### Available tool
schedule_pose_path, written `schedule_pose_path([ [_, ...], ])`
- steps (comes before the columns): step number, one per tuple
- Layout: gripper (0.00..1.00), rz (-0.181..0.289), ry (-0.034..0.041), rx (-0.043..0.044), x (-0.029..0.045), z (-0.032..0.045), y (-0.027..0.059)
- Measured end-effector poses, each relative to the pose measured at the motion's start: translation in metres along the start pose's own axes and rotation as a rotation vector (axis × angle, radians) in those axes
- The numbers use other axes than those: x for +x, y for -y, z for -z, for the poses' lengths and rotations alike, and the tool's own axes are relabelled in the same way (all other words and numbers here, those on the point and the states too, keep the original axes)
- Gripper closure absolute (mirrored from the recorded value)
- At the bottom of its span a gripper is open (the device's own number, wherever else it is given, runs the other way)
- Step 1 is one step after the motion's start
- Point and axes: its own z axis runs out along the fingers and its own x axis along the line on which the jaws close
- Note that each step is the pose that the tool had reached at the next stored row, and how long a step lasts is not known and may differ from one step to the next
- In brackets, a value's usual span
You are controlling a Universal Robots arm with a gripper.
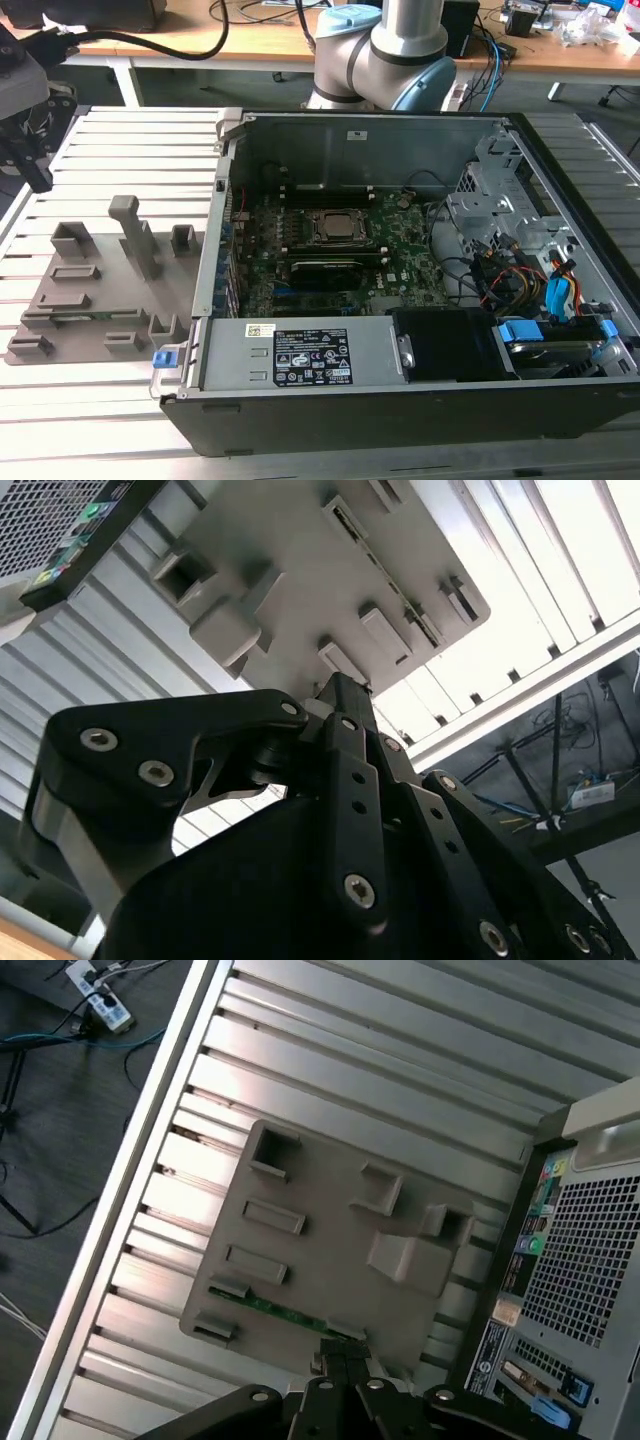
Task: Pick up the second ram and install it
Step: 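Pick up the second ram and move it above second insertion slot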
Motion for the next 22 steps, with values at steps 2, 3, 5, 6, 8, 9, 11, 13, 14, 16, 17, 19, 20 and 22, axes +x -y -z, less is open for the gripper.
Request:
schedule_pose_path([
  [2,0.89,0.03,-0.0011,-0.0003,0.0,0.0,0.0],
  [3,0.89,0.047,-0.0017,-0.0006,0.0,0.0,0.0],
  [5,0.89,0.071,-0.0025,-0.0011,0.0,0.0,0.0],
  [6,0.89,0.079,-0.0027,-0.0013,0.0,0.0,0.0],
  [8,0.89,0.115,-0.004,-0.0022,0.0,0.0,0.0],
  [9,0.89,0.122,-0.0041,-0.0023,0.0,0.0,0.0],
  [11,0.89,0.136,-0.0047,-0.0026,0.0,0.0,0.0],
  [13,0.89,0.153,-0.0053,-0.0028,0.0,0.0,0.0],
  [14,0.89,0.16,-0.0054,-0.003,0.0,0.0,0.0],
  [16,0.89,0.179,-0.0062,-0.0034,0.0,0.0,0.0],
  [17,0.89,0.188,-0.0064,-0.0036,0.0,0.0,0.0],
  [19,0.89,0.221,-0.0075,-0.0044,0.0,0.0,0.0],
  [20,0.89,0.239,-0.0081,-0.0048,0.0,0.0,0.0],
  [22,0.89,0.27,-0.0091,-0.0055,0.0,0.0,0.0],
])
